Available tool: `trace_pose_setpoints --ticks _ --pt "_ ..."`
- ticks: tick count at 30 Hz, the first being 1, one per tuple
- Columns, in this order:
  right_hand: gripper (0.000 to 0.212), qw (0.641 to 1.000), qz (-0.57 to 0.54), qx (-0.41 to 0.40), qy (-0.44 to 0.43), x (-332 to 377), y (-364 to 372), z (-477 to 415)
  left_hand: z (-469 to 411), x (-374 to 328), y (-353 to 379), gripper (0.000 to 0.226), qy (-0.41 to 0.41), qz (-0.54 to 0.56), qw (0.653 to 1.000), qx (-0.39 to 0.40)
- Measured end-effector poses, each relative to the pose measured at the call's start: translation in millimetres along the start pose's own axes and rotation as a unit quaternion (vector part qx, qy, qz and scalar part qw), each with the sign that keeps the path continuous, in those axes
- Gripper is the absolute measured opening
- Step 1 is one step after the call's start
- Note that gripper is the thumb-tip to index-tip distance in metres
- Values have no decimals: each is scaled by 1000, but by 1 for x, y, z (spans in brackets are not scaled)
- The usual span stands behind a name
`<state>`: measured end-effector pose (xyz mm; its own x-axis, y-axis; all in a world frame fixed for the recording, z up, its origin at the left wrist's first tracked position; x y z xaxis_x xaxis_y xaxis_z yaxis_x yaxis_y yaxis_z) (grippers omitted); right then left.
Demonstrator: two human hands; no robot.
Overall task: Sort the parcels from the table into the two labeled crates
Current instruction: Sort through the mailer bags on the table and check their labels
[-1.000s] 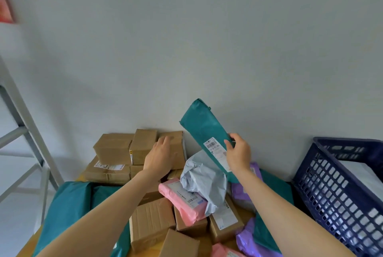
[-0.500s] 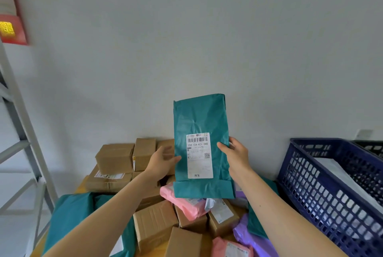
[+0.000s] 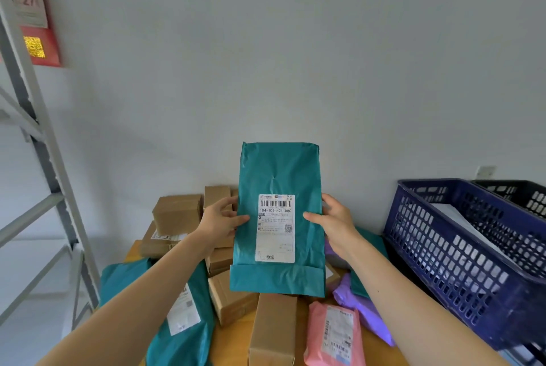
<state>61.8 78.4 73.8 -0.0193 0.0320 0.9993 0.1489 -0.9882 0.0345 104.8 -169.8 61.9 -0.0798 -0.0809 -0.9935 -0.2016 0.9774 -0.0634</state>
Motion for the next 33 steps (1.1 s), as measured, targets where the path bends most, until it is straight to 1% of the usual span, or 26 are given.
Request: trace_pose_setpoints --ticks 5,10,12,14,16,21,26,28,33 --pt "52 1000 13 -5 10 -1 -11 23 12 -6 2 43 12 -21 999 21" --pt "52 999 28 -29 10 -2 -31 46 18 -11 21 42 30 -45 997 46" --pt "53 998 30 -44 14 -3 -44 54 20 -12 35 46 33 -57 996 61" --pt "54 997 32 -65 19 -3 -62 62 22 -14 53 48 28 -56 995 76" --pt "54 996 35 -80 20 -3 -81 70 23 -17 74 45 24 -44 995 90" --pt "53 991 28 -131 26 -2 -149 99 32 -24 146 38 -5 -27 989 143" --pt "50 981 16 -189 29 -1 -232 138 50 -30 237 42 -9 -22 978 207" --pt "50 978 15 -206 27 1 -260 152 55 -33 269 44 -7 -23 976 216" --pt "50 965 8 -259 32 3 -358 197 82 -41 375 40 -10 -12 969 248"
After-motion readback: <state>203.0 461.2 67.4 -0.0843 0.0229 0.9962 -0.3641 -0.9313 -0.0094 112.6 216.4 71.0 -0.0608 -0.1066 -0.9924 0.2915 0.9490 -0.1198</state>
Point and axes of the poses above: each hand's wrist, its own z-axis away from the middle knuckle, its own y-axis out of the palm, x = y × z, the point moved 4 cm from there along -z, towards the middle knuckle, and after that the axes turned 7 degrees about y, right-handed, at the moved point
